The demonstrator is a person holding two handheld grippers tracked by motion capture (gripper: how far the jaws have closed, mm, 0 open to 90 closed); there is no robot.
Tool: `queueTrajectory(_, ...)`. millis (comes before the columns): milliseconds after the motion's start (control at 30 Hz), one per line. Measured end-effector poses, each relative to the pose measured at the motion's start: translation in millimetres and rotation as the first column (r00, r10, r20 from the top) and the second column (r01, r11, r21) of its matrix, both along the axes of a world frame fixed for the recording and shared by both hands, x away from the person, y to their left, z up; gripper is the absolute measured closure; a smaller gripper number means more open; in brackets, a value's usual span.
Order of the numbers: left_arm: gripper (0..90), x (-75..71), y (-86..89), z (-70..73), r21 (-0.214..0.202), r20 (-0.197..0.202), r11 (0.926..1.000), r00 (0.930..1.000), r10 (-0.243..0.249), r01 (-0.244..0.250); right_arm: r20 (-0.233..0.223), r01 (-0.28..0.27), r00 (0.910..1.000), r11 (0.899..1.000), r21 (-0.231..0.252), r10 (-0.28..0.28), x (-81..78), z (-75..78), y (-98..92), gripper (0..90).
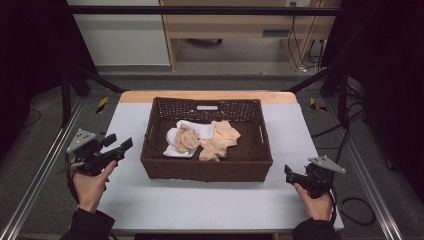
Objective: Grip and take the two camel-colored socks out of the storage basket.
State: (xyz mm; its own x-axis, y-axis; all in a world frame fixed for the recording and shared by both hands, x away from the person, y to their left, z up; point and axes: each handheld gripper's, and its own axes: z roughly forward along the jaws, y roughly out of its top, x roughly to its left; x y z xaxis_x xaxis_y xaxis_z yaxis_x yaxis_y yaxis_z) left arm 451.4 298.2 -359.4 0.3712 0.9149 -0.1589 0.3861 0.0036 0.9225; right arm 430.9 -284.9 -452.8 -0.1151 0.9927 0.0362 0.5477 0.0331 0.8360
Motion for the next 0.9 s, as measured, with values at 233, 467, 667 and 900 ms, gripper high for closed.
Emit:
queueTrajectory(233, 33.9, 12.1, -18.5, 12.5, 0.01, 0.011, 0.9995, 0.9995, -0.03, 0.029, 0.002, -0.001, 1.0, 1.0, -0.003, 0.001, 0.6, -0.1, 0.2, 5.1)
queueTrajectory(467, 35.2, 20.8, -33.9, 19.0, 0.022, 0.02, 0.9986, 0.9986, -0.049, 0.049, 0.004, -0.001, 1.0, 1.0, -0.002, 0.001, 0.9, 0.1, -0.1, 5.0)
queueTrajectory(667, 36.8, 26.2, -47.1, 26.4, 0.035, 0.029, 0.9975, 0.9976, -0.062, 0.061, 0.007, 0.002, 1.0, 1.0, -0.002, -0.002, 1.3, 0.3, 0.0, 4.9)
queueTrajectory(900, 37.6, 36.2, -62.5, 33.4, 0.043, 0.027, 0.9963, 0.9968, -0.076, 0.075, 0.01, 0.003, 0.9999, 1.0, -0.002, -0.003, 1.5, 0.8, -0.2, 4.9)
